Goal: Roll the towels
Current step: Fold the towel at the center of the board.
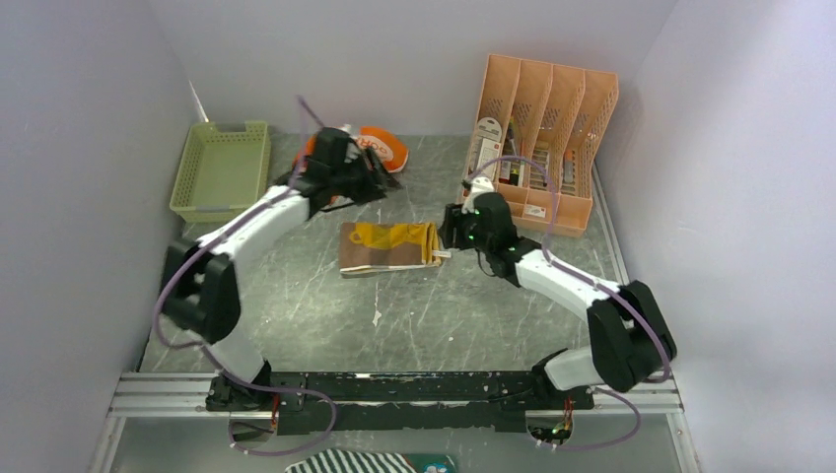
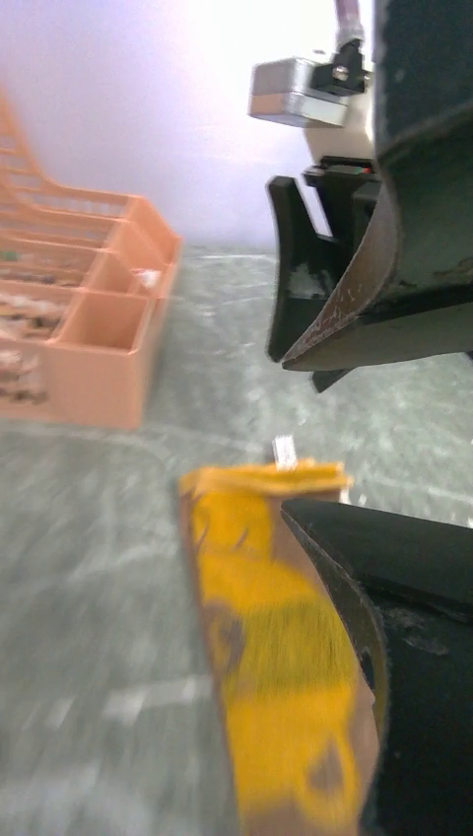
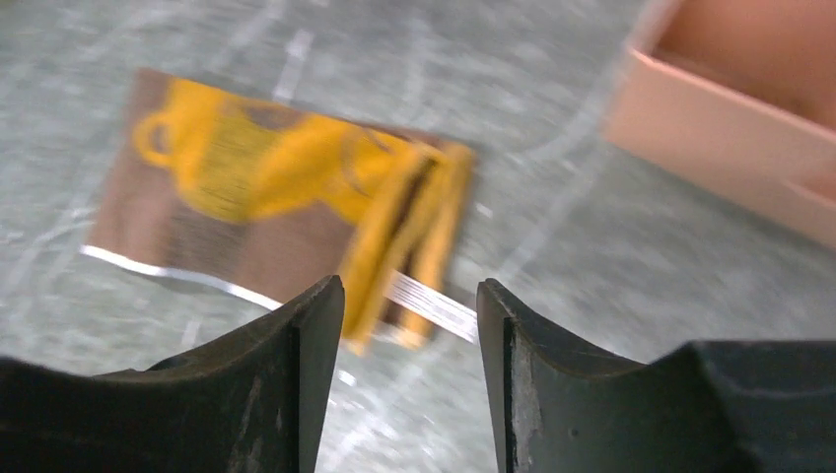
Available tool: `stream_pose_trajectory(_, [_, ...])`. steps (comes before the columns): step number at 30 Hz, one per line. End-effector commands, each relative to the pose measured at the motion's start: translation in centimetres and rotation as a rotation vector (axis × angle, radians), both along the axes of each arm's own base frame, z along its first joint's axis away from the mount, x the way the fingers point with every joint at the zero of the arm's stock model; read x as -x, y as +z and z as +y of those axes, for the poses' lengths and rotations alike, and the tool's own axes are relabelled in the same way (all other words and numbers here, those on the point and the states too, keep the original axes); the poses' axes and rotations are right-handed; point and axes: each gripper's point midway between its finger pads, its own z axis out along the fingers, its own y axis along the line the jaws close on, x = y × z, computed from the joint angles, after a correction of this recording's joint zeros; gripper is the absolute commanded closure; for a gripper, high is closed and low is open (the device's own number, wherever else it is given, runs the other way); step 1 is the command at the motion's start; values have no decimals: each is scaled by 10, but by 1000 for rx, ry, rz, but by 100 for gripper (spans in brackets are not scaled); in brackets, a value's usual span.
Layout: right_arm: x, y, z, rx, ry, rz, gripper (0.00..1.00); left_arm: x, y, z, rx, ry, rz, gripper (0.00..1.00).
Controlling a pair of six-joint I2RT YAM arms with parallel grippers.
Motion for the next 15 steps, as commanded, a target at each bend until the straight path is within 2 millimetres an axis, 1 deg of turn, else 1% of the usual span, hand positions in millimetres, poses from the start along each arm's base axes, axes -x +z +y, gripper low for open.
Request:
stream_pose_trajectory(1, [-16, 33, 71, -74, 189, -103, 50, -17, 3, 90, -127, 149, -88, 40])
stream_pose_trajectory(3, [-21, 32, 98, -114, 247, -90, 54, -15, -13, 125, -226, 209, -71, 43])
stream_pose_trajectory(4, [-25, 30, 109, -129, 267, -76, 55, -13, -22, 137, -257, 229, -65, 45])
stream_pose_trajectory(5, [-26, 25, 120, -142, 287, -57, 58, -11, -29, 146, -272, 243, -67, 46])
stream_pose_trajectory(6, [-28, 14, 129, -149, 300, -27, 61, -7, -39, 151, -272, 247, -65, 48])
stream_pose_trajectory(8, [-31, 6, 142, -177, 323, 8, 66, -9, -47, 152, -233, 247, -95, 51])
stream_pose_trajectory(9, [-32, -2, 143, -182, 315, 30, 67, -9, -53, 150, -217, 243, -106, 52])
stream_pose_trajectory(12, [-35, -28, 134, -142, 290, 82, 68, -12, -68, 137, -149, 207, -117, 54])
stream_pose_trajectory(15, [-37, -52, 113, -112, 260, 134, 67, -15, -82, 116, -51, 142, -120, 57])
